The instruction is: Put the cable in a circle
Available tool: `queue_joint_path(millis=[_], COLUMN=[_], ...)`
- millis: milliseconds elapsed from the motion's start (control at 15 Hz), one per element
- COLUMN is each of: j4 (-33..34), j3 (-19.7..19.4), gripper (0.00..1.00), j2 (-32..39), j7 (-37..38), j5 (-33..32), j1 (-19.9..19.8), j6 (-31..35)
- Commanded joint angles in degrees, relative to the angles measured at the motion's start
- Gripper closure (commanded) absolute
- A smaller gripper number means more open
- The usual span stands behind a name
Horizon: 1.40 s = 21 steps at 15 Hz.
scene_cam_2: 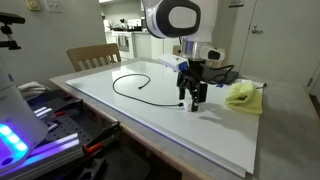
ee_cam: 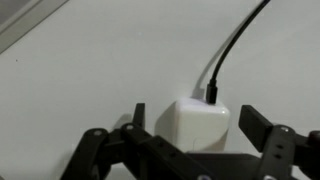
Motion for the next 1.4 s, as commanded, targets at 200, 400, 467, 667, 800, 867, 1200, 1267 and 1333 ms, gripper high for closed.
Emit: queue_joint_path(millis=[200,400,467,667,800,867,1200,1267,1333], j4=[-1.27,-0.79,-0.27,2.53,5.34,7.10,15.36,16.97,18.67], j3=[0.30,-0.17,-0.46,-0.09,0.90,1.63,7.60,8.48,8.33], gripper=[0.55,0.73,0.73,0.73,0.73,0.73,0.73,0.73,0.73], j2=[0.28,0.17,0.35,1.49,2.66,3.33,7.66,8.59,9.79], j7=[-1.07,-1.13,-1.25,-1.86,-1.96,-1.83,-7.22,-8.68,-8.59], j5=[-0.97,-3.67,-5.76,-12.19,-15.14,-16.27,-18.01,-18.40,-19.31], j1=[-0.38,0.94,1.86,4.76,7.05,8.56,11.69,12.23,13.35], j6=[2.59,3.09,3.08,1.77,0.59,-0.05,-2.34,-3.46,-4.87])
